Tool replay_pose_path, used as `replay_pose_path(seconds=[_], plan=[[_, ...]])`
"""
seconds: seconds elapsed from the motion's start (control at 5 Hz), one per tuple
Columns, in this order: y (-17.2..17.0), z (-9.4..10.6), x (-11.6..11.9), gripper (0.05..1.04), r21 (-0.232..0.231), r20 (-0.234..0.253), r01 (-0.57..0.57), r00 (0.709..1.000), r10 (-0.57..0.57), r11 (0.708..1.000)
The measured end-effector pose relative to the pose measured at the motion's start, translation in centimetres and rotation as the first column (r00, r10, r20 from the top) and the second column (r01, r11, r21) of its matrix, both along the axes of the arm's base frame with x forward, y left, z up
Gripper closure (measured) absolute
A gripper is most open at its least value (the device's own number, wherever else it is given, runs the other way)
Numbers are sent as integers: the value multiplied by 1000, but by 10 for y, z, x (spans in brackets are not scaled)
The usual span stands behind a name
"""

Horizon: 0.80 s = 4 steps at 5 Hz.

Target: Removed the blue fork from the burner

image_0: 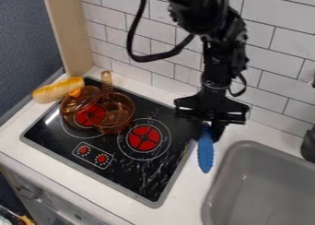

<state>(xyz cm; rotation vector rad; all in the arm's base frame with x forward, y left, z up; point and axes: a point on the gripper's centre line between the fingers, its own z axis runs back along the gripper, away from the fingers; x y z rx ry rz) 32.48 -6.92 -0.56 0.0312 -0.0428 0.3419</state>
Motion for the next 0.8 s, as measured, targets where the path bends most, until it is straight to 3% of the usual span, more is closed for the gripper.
replay_pose_path(seconds=[0.2,0.4,0.8], plan=[[-7,-5,0,744,35,32,160,986,-161,987],[-5,-13,-2,744,78,11,198,980,-199,977],[-5,-44,-4,744,72,-75,209,976,-204,975]])
